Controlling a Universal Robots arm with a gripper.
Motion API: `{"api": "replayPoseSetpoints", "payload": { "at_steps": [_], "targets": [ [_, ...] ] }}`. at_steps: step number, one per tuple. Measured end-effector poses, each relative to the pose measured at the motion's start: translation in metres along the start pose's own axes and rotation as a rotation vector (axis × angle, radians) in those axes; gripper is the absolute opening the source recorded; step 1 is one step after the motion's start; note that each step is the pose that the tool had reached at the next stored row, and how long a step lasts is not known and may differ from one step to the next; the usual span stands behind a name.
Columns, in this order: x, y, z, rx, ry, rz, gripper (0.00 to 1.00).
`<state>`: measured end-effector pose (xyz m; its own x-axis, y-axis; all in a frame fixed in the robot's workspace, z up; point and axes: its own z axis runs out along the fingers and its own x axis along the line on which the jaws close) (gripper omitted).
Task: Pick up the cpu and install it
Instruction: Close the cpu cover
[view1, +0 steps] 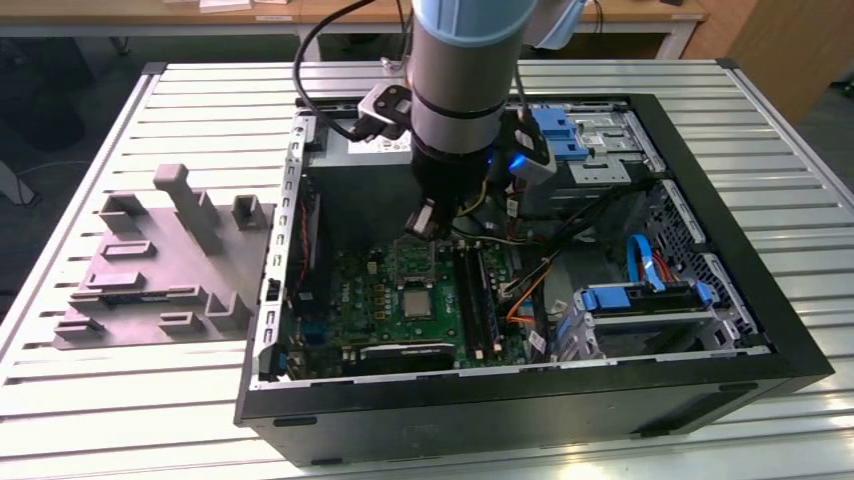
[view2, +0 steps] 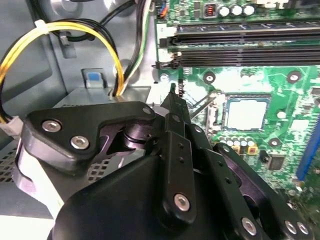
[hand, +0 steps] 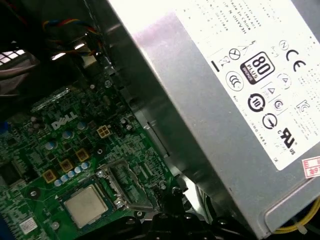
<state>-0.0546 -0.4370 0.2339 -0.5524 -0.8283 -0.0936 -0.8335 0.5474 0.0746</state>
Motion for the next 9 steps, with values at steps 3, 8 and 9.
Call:
{"api": "replayPoseSetpoints", "payload": {
  "at_steps": [3,8,9],
  "targets": [
    [0.0002,0.0006,-0.0017,0.0058,0.009,0.0,0.11],
    [0.0001,0.0007,-0.0025,0.006,0.009,0.0,0.11],
    [0.0001,0.0007,-0.0026,0.006,0.0091,0.0,0.11]
  ]
}}
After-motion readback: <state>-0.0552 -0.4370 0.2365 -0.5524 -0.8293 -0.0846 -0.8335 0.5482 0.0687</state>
